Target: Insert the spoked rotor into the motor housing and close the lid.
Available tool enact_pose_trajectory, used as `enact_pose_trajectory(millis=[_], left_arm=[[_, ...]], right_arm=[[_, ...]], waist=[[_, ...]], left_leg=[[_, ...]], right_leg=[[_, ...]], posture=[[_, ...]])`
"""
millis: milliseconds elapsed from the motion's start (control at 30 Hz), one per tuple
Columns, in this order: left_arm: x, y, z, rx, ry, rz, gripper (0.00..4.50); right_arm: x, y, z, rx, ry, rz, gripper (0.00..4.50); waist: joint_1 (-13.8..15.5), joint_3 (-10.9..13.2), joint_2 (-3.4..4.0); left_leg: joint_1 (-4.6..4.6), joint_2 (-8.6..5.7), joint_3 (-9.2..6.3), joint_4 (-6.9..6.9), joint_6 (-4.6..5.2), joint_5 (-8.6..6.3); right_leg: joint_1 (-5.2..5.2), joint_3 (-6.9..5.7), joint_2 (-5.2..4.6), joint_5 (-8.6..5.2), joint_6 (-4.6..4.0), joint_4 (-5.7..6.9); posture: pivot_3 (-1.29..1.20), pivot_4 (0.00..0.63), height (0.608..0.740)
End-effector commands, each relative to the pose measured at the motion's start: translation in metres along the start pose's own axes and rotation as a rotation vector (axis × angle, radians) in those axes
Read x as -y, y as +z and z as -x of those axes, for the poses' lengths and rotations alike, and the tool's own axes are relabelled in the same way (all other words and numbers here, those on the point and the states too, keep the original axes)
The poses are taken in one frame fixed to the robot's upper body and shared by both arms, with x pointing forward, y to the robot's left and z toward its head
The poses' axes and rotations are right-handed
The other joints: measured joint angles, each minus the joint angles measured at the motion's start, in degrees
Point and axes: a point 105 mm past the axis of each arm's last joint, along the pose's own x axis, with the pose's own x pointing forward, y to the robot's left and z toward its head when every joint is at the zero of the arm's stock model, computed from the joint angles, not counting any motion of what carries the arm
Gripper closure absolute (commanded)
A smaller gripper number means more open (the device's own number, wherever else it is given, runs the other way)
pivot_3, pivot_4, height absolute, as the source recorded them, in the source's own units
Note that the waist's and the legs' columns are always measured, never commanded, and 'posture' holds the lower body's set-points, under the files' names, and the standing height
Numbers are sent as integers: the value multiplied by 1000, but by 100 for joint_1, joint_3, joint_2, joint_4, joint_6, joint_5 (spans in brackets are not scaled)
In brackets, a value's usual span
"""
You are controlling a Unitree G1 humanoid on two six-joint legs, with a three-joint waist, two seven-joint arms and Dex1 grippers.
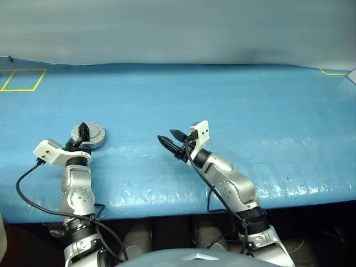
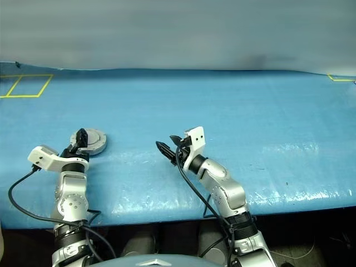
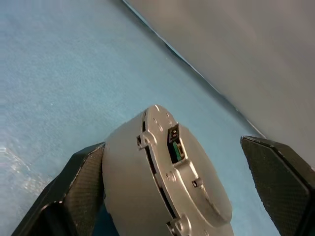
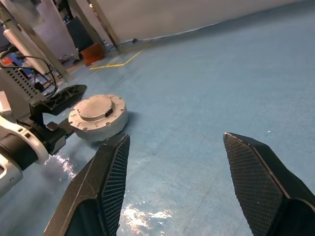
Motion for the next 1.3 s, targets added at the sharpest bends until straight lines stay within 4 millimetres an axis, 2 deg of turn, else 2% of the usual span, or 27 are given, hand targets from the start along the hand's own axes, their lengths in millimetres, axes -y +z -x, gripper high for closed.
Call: enact_pose_trajectory(millis=[33, 200, 267, 433, 633, 767, 867, 1033, 1267, 1300], left_arm=[[17, 35, -2, 142, -81, -9, 16], [38, 45, 1, 167, -205, 75, 16], [58, 40, 5, 132, -314, 64, 16], [113, 3, 31, -70, -685, -84, 16], [142, -44, 64, -283, -1017, -384, 16], [136, -79, 86, -453, -1197, -681, 16], [133, -88, 90, -495, -1262, -785, 16], [127, -103, 95, -550, -1342, -879, 16], [121, -101, 92, -543, -1343, -868, 16], [120, -101, 92, -543, -1343, -868, 4]], right_arm=[[-4, 9, -1, 27, 19, 11, 1308], [-3, 9, 0, 27, 10, 25, 1308], [-3, 13, 1, 51, 7, 65, 1308], [4, 27, 11, 117, -11, 165, 1308], [9, 39, 33, 117, 30, 279, 1308], [17, 38, 45, 63, 26, 323, 1308], [25, 31, 52, -1, 23, 371, 1308], [42, 17, 59, -117, -10, 476, 1308], [48, 15, 65, -124, 7, 455, 1308], [49, 13, 65, -140, 10, 463, 1141]], waist=[[-1, 0, 0], [-2, 0, 0], [-3, 0, 0], [-4, 0, 0], [-22, 2, 3], [-24, 3, 6], [-19, 5, 10], [2, 5, 11], [0, 5, 11], [1, 5, 11]], left_leg=[[1, 0, 0, 0, 0, 0], [0, 0, 0, 1, 0, 0], [0, 0, 0, 2, 0, 0], [0, -2, 2, 9, 1, 0], [5, 2, 5, 14, 1, 0], [8, 4, 7, 14, 2, -1], [10, 6, 13, 12, 2, -1], [9, 6, 12, 16, 2, -1], [8, 8, 14, 14, 4, -2], [8, 7, 14, 15, 4, -2]], right_leg=[[0, 0, 0, 0, 0, 0], [2, 0, 0, 1, 0, 0], [2, 0, 0, 0, 1, 0], [7, 2, 0, -3, 7, 0], [7, 4, 4, -22, -2, 5], [8, 5, 5, -26, -4, 8], [7, 9, 6, -27, -6, 9], [7, 8, 5, -26, -5, 9], [5, 9, 3, -23, -1, 9], [5, 9, 3, -24, -1, 9]], posture=[[0, 150, 740], [0, 150, 740], [0, 150, 740], [0, 150, 740], [0, 150, 740], [0, 150, 740], [0, 150, 740], [0, 150, 740], [0, 150, 740], [0, 150, 740]])
